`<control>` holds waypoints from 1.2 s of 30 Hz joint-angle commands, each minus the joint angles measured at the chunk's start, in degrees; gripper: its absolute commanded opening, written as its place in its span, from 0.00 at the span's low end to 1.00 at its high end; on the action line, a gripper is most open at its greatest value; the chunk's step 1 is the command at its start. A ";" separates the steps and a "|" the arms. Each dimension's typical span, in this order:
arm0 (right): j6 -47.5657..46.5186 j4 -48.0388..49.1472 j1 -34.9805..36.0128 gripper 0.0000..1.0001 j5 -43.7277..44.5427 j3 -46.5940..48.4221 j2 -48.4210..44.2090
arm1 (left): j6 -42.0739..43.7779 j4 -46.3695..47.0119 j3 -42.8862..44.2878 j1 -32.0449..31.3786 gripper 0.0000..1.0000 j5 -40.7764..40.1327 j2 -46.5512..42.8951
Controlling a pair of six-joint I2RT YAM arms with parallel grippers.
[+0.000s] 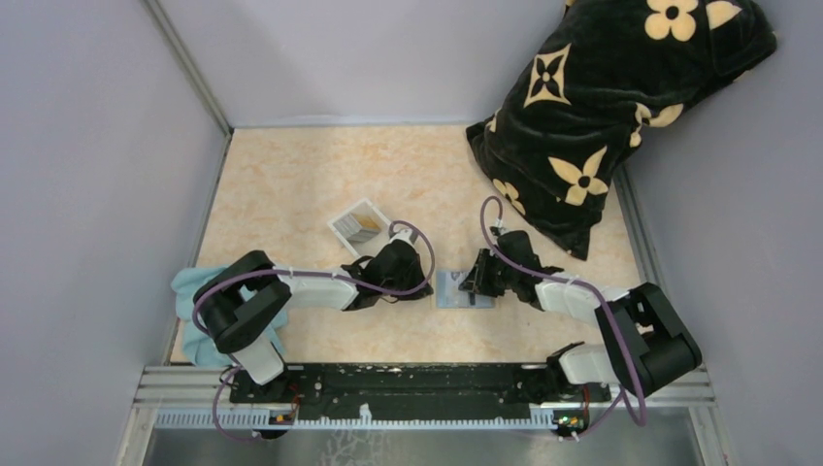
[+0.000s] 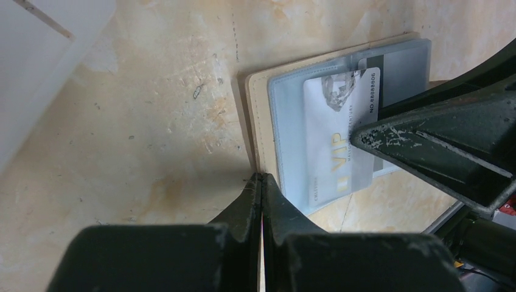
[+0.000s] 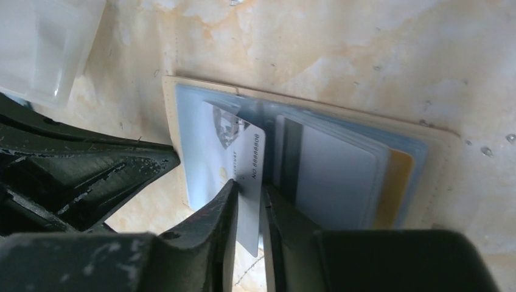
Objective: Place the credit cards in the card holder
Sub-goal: Insert the credit card into the card holder.
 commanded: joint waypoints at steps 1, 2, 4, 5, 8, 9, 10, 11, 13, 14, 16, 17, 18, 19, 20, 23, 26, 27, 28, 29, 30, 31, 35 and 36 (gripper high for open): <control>-4.87 -10.54 2.63 0.27 8.39 1.87 1.41 | 0.81 -3.83 0.42 -0.96 0.01 0.12 2.58; -4.96 -11.35 2.95 0.33 9.24 2.44 1.32 | 0.75 -3.85 0.44 -0.96 0.01 0.11 2.53; -5.09 -12.68 3.57 0.39 10.64 3.37 1.22 | 0.66 -3.82 0.30 -1.04 0.01 0.11 2.44; -5.19 -13.34 4.04 0.41 11.42 3.82 1.31 | 0.68 -3.70 0.38 -1.04 0.01 0.19 2.43; -5.23 -15.49 4.97 0.44 13.67 5.47 1.72 | 0.64 -3.52 0.60 -1.18 0.01 0.37 2.62; -5.26 -16.18 5.24 0.45 14.79 6.07 1.74 | 0.61 -3.58 0.52 -1.14 0.01 0.37 2.61; -5.27 -16.76 5.55 0.45 15.49 6.39 1.68 | 0.61 -3.64 0.45 -1.16 0.00 0.31 2.53; -5.35 -17.24 5.78 0.45 16.01 6.62 1.56 | 0.57 -3.60 0.34 -1.15 0.00 0.26 2.38; -5.58 -18.35 6.70 0.45 17.38 7.43 1.44 | 0.46 -3.43 0.06 -1.14 0.00 0.16 2.09; -5.69 -19.25 7.29 0.46 18.08 8.10 1.67 | 0.35 -3.10 -0.05 -1.13 0.00 0.24 2.00; -5.66 -20.42 8.52 0.46 19.45 9.36 2.46 | 0.17 -2.53 -0.36 -1.13 0.00 0.51 1.90; -5.66 -20.82 9.15 0.46 20.20 9.88 3.08 | 0.07 -1.99 -0.42 -1.18 0.00 0.79 1.90; -5.59 -21.20 9.85 0.46 20.83 10.36 3.62 | 0.05 -1.60 -0.51 -1.14 0.00 1.04 1.97; -5.55 -21.40 10.48 0.47 21.40 10.81 4.22 | 0.09 -1.12 -0.65 -1.14 0.00 1.40 1.99; -5.42 -21.63 11.12 0.49 21.97 11.24 5.03 | 0.05 -0.66 -0.76 -1.13 0.00 1.65 2.06; -5.02 -22.50 13.06 0.53 23.87 12.41 7.00 | 0.08 0.17 -1.03 -1.14 0.00 2.10 2.21; -4.45 -22.86 14.84 0.57 25.20 13.25 8.48 | 0.07 1.17 -1.34 -1.13 0.00 2.59 2.62; -4.25 -23.14 15.35 0.57 25.72 13.66 8.98 | 0.00 1.54 -1.51 -1.13 0.00 2.73 2.73; -4.08 -23.34 15.84 0.58 26.18 14.02 9.55 | -0.09 1.87 -1.67 -1.13 0.00 2.96 2.84; -3.92 -23.67 16.32 0.58 26.56 14.38 10.10 | -0.22 2.31 -1.93 -1.13 0.00 3.19 2.90; -3.72 -23.85 16.78 0.58 26.83 14.73 10.56 | -0.53 2.87 -2.33 -1.13 0.00 3.31 2.95; -3.55 -23.93 17.30 0.59 27.09 15.17 10.95 | -0.97 3.73 -2.86 -1.15 0.00 3.65 2.96; -2.81 -25.48 19.21 0.67 28.99 17.04 12.74 | -2.24 7.03 -4.65 -1.04 0.00 4.44 2.78; -2.57 -25.64 19.56 0.67 29.31 17.40 13.12 | -2.58 7.56 -4.98 -1.04 0.00 4.56 2.78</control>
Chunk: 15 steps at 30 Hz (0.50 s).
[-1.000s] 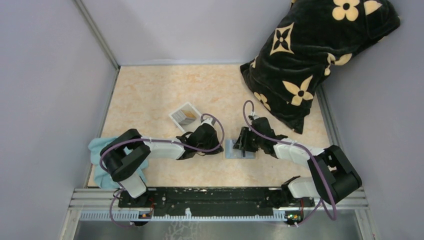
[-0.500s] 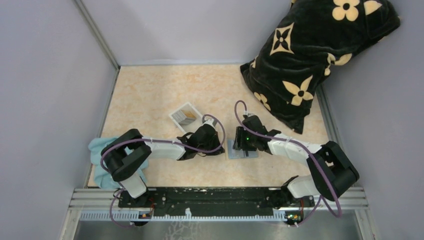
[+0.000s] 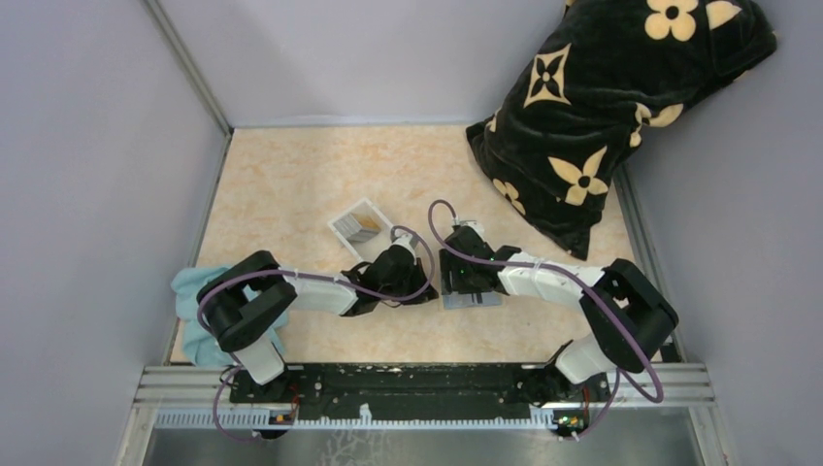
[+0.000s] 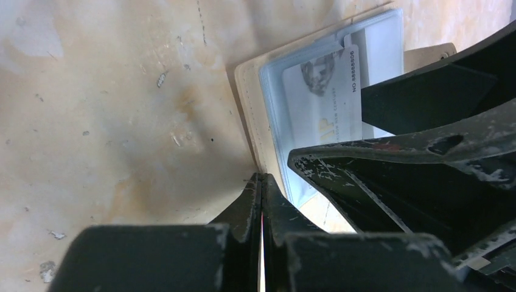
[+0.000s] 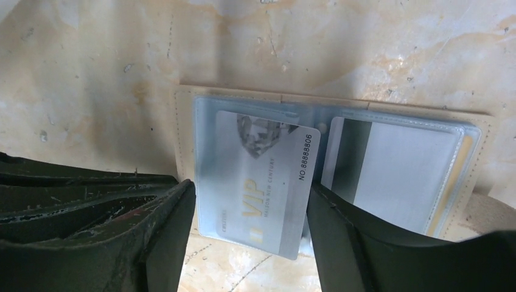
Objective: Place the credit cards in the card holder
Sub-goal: Insert the credit card into the card holder.
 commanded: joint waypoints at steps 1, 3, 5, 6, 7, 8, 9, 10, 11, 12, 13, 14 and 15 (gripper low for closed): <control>1.20 -3.21 1.77 0.67 3.91 -0.39 5.38 | -1.49 1.33 -2.87 -0.32 0.00 1.87 1.73; 1.53 -3.60 2.33 0.67 4.40 0.26 6.43 | -2.30 3.40 -3.90 -0.19 0.00 2.28 1.69; 1.98 -4.13 2.85 0.68 5.19 0.97 7.67 | -3.40 5.19 -4.95 -0.15 0.00 2.67 1.69; 2.23 -4.17 3.08 0.68 5.38 1.17 8.24 | -3.94 6.22 -5.60 -0.20 0.00 2.85 1.64; 2.51 -4.11 3.19 0.68 5.52 1.30 8.82 | -4.54 7.30 -6.24 -0.15 0.00 3.08 1.76; 2.84 -4.02 3.33 0.68 5.66 1.33 9.43 | -5.13 8.48 -6.90 -0.19 0.00 3.38 1.83; 3.00 -3.91 3.42 0.68 5.71 1.33 10.04 | -5.72 9.39 -7.49 -0.15 0.00 3.61 1.94; 3.31 -3.82 3.53 0.68 5.88 1.41 10.65 | -6.22 10.01 -8.05 -0.15 0.00 3.72 1.95; 3.51 -3.72 3.76 0.68 6.06 1.46 11.02 | -6.65 10.55 -8.51 -0.15 0.00 3.77 1.93; 3.67 -3.77 3.95 0.68 6.31 1.61 11.98 | -6.95 11.26 -9.05 -0.15 0.00 3.84 1.99; 3.90 -3.81 4.24 0.68 6.44 1.74 13.22 | -7.18 11.86 -9.54 -0.15 0.00 3.86 2.01; 4.10 -3.94 4.59 0.68 6.76 1.95 13.87 | -7.48 12.27 -9.97 -0.15 0.00 3.82 2.11; 4.37 -4.16 5.00 0.68 7.31 2.21 14.42 | -7.72 12.67 -10.24 -0.07 0.00 3.86 2.20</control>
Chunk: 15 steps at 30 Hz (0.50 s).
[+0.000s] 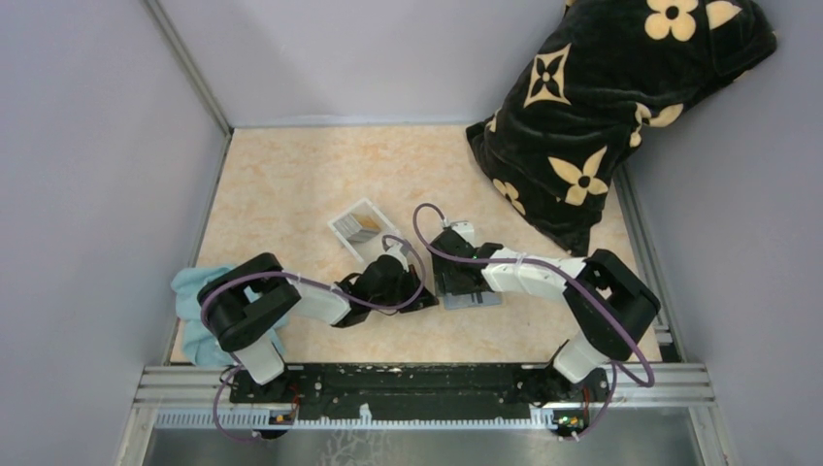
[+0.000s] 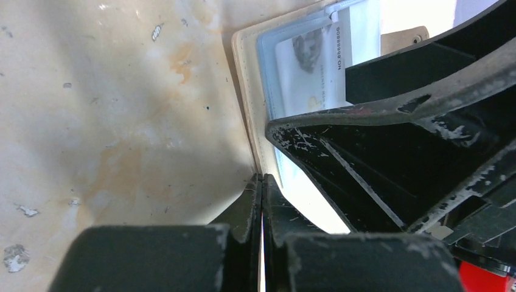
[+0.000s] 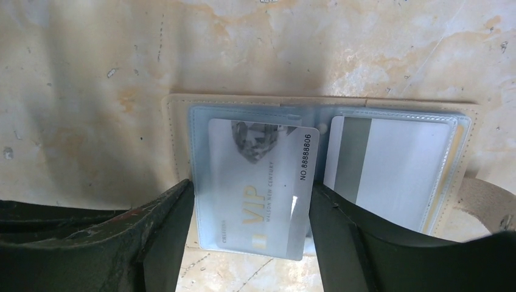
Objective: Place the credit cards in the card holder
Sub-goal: Insert the credit card into the card holder.
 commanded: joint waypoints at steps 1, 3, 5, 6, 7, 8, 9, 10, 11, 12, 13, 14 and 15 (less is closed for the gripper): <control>2.84 0.97 1.30 0.68 0.70 -2.73 8.96 | -1.42 -0.04 -2.77 -0.06 0.00 0.89 2.16; 3.29 0.25 1.87 0.68 1.51 -2.18 10.12 | -1.81 0.80 -3.24 -0.06 0.00 0.93 2.40; 3.85 -0.30 2.55 0.68 2.13 -1.65 11.21 | -2.42 1.80 -3.76 -0.06 0.00 0.89 2.54; 4.12 -0.62 3.01 0.68 2.72 -1.32 11.63 | -2.64 2.34 -3.98 -0.06 0.00 0.84 2.62; 4.42 -0.98 3.34 0.68 3.12 -1.07 12.14 | -2.97 2.78 -4.32 -0.07 0.00 0.81 2.63; 4.75 -1.21 3.58 0.68 3.52 -0.86 12.71 | -3.29 3.34 -4.59 -0.06 0.00 0.80 2.71; 5.00 -1.39 3.95 0.68 3.68 -0.72 12.98 | -3.54 4.18 -4.98 -0.13 0.00 0.76 2.80; 5.20 -1.36 4.09 0.68 3.79 -0.69 13.10 | -3.79 4.77 -5.36 -0.07 0.00 0.87 2.89; 5.36 -1.40 4.27 0.67 3.84 -0.62 13.12 | -4.10 5.26 -5.59 -0.04 0.00 0.89 2.96; 5.54 -1.43 4.44 0.66 3.93 -0.54 13.05 | -4.31 5.63 -5.91 -0.02 0.00 0.89 2.97; 5.75 -1.50 4.61 0.64 4.04 -0.44 12.91 | -4.43 5.99 -6.25 0.00 0.00 0.89 3.03; 5.97 -1.52 4.66 0.61 4.09 -0.42 12.75 | -4.62 6.46 -6.46 0.02 0.00 0.89 3.07; 6.16 -1.59 4.72 0.59 4.19 -0.35 12.63 | -4.84 6.85 -6.84 0.06 0.00 0.89 3.07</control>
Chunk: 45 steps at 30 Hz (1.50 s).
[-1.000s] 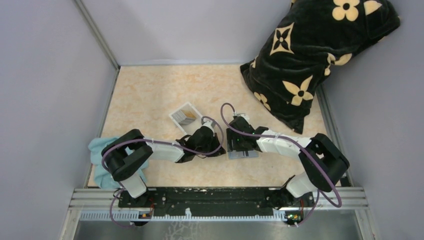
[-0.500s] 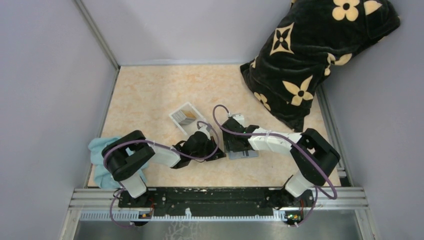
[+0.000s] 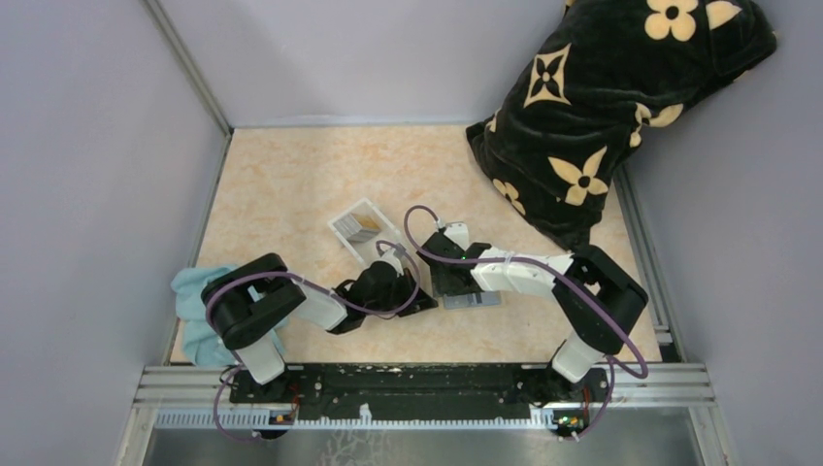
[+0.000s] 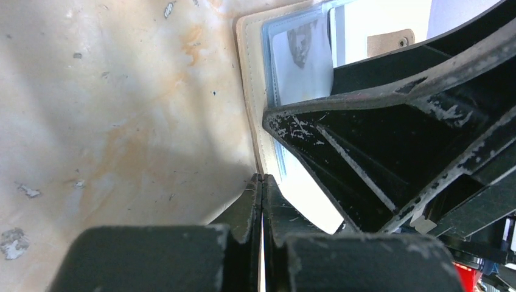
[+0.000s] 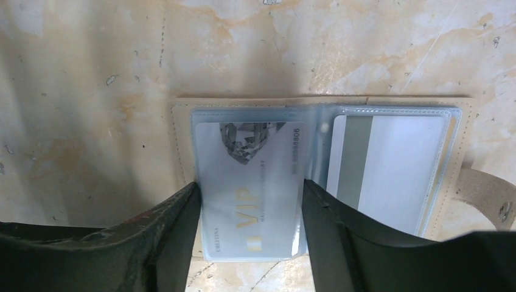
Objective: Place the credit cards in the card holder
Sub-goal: Insert the credit card into the card holder.
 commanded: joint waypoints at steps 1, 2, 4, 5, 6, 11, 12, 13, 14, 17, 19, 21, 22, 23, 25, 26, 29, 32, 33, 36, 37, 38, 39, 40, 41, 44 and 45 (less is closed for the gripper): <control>3.25 2.31 1.05 0.56 -1.12 -3.96 8.31 | -0.57 -1.54 -2.74 0.11 0.00 0.21 1.85; 3.36 2.30 1.09 0.52 -1.16 -3.94 8.14 | -0.70 -1.26 -2.89 0.12 0.00 0.29 1.88; 3.48 2.18 1.25 0.46 -1.24 -3.67 7.97 | -0.77 -1.03 -3.03 0.22 0.00 0.43 2.01; 3.58 2.07 1.35 0.42 -1.22 -3.60 7.99 | -0.88 -0.88 -3.08 0.26 0.00 0.51 2.07; 3.66 1.85 1.42 0.41 -1.14 -3.45 7.98 | -0.95 -0.69 -3.16 0.28 0.00 0.55 2.12; 4.11 0.93 1.71 0.56 -0.11 -3.31 6.23 | -1.38 -0.38 -3.75 0.38 0.00 0.65 1.74; 4.10 0.71 1.71 0.59 0.15 -3.37 5.38 | -1.39 -0.43 -3.90 0.45 0.00 0.53 1.43; 3.95 0.50 1.71 0.62 0.63 -3.33 4.33 | -1.37 -0.70 -4.03 0.50 0.00 0.35 1.07; 3.80 0.46 1.71 0.65 0.97 -3.39 2.68 | -1.41 -1.29 -4.08 0.50 0.00 0.12 0.68; 3.33 -0.33 1.71 0.71 2.02 -2.95 -1.86 | -1.34 -2.59 -4.26 0.50 0.00 -0.58 -0.41; 2.94 -1.26 1.71 0.72 2.78 -2.36 -3.84 | -1.23 -3.37 -4.32 0.58 0.00 -0.98 -1.00; 2.69 -2.26 1.71 0.72 3.74 -1.98 -5.53 | -1.20 -4.12 -4.24 0.57 0.00 -1.34 -1.45; 2.56 -2.46 1.64 0.72 4.05 -1.93 -6.35 | -1.24 -4.42 -4.19 0.60 0.00 -1.55 -1.48; 2.42 -2.75 1.67 0.73 4.32 -1.92 -7.17 | -1.27 -4.69 -4.13 0.66 0.00 -1.67 -1.53; 2.13 -3.23 1.56 0.73 4.68 -2.01 -8.61 | -1.29 -5.21 -3.97 0.68 0.00 -1.89 -1.53; 2.05 -3.33 1.46 0.73 4.81 -2.13 -9.32 | -1.25 -5.54 -3.80 0.73 0.00 -1.90 -1.52; 1.16 -2.63 1.23 0.73 4.28 -2.80 -11.73 | -1.04 -6.49 -3.05 0.66 0.00 -1.94 -1.26; 0.51 -2.69 1.18 0.73 4.63 -2.82 -14.00 | -0.84 -7.62 -2.33 0.72 0.00 -2.12 -0.98; 0.29 -2.70 1.18 0.73 4.91 -2.80 -15.30 | -0.67 -7.98 -2.27 0.80 0.00 -2.22 -0.99; -0.29 -3.22 1.07 0.72 6.55 -2.95 -18.55 | -0.51 -8.73 -2.08 0.97 0.00 -2.33 -1.22; -0.63 -3.39 1.02 0.72 7.23 -3.04 -19.71 | -0.28 -8.94 -2.11 1.11 0.00 -2.31 -1.34; -1.05 -3.48 0.93 0.71 8.00 -3.46 -20.84 | -0.09 -9.22 -2.13 1.16 0.00 -2.46 -1.45; -1.44 -3.47 0.92 0.71 9.15 -3.95 -22.10 | 0.27 -9.68 -2.08 1.24 0.00 -2.62 -1.67; -1.79 -3.42 0.85 0.70 10.13 -4.53 -23.22 | 0.66 -10.43 -1.77 1.20 0.00 -2.93 -1.91; -2.11 -3.41 0.72 0.69 11.21 -5.12 -24.27 | 1.05 -11.35 -1.47 1.30 0.00 -3.29 -2.19; -1.42 -4.91 -1.72 0.67 12.46 -6.64 -26.65 | 2.49 -14.30 -0.51 1.33 0.04 -4.28 -3.10; -1.19 -5.71 -3.17 0.67 12.00 -7.11 -27.19 | 2.94 -15.34 -0.08 1.28 0.05 -4.66 -3.34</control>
